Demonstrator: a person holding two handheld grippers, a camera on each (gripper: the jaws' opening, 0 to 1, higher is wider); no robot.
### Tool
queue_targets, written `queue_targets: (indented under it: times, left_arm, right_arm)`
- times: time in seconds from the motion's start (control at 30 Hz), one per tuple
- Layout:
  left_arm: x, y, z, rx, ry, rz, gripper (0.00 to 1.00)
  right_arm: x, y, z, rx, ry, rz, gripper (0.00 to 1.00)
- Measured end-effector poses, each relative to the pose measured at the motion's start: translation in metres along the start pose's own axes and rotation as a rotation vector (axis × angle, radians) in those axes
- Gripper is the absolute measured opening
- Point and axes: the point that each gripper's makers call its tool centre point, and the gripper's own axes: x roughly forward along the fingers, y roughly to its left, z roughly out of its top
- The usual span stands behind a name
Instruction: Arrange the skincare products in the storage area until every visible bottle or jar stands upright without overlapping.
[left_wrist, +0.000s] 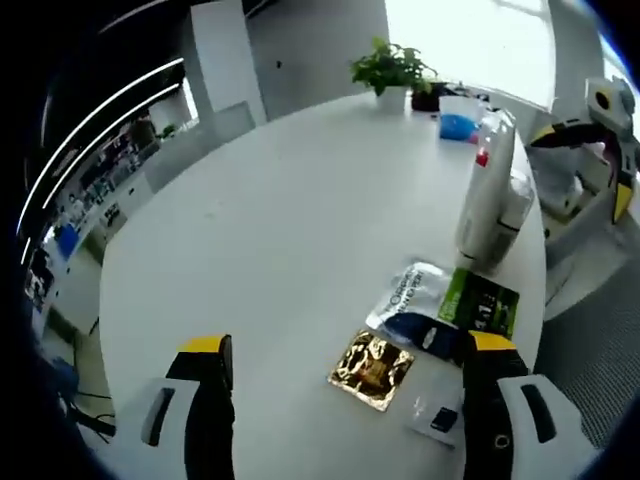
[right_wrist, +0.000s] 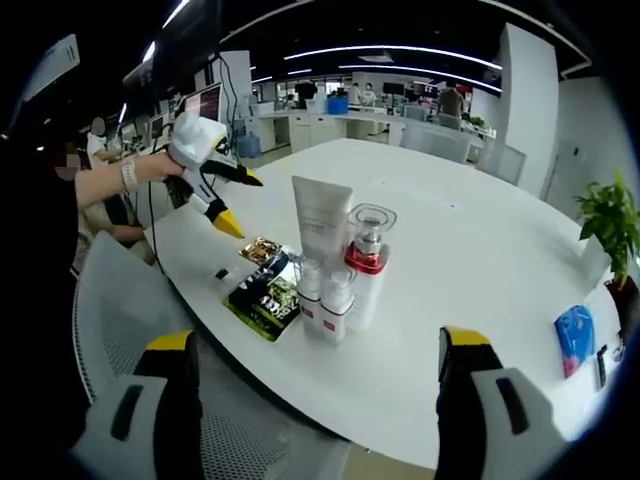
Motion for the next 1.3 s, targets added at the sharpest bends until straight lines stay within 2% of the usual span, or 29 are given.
queue_targets:
  times: [0.1,0.17,0.27,0.37,0.47,0.67,0.8,0.93,1.17,1.3]
  left_arm:
    - [0.001,0.000,0.001,-0.009,0.001,0.018,0.97]
    - [0.002,0.001,0.001,-0.058,0.003,0.030,0.97]
    - [-0.001,0.000,0.008,-0.138,-0.029,0.031,0.97]
    - [-0.010,-0.006,0.019,-0.154,-0.088,0.011,0.97]
    - [-0.022,-0.008,0.022,-0.173,-0.123,0.044,0.97]
    - [-0.046,-0.009,0.011,-0.206,-0.126,0.086,0.97]
    - [-0.072,-0.011,0.012,-0.220,-0.162,0.115,0.97]
    - [-0.093,-0.013,0.006,-0.230,-0.170,0.155,0.97]
    - [-0.126,-0.006,-0.012,-0.253,-0.198,0.224,0.97]
    - [-0.141,-0.002,-0.026,-0.245,-0.199,0.285,0.97]
  right_arm:
    - [-0.001,0.001,0.000,-0.004,-0.005,0.003,1.00]
    - [-0.002,0.001,0.001,-0.011,-0.006,0.004,1.00]
    - [-0.006,0.001,0.004,-0.021,-0.013,0.000,1.00]
    - [-0.009,0.000,0.006,-0.021,-0.028,-0.006,1.00]
    - [-0.010,-0.002,0.008,-0.025,-0.036,-0.013,1.00]
    - [-0.010,0.000,0.013,-0.023,-0.055,-0.011,1.00]
    - [-0.008,0.003,0.013,-0.033,-0.052,0.003,1.00]
    - [-0.007,0.003,0.012,-0.038,-0.047,0.007,1.00]
    - [-0.008,-0.001,0.016,-0.054,-0.054,-0.010,1.00]
    - [-0.009,-0.006,0.015,-0.033,-0.064,-0.014,1.00]
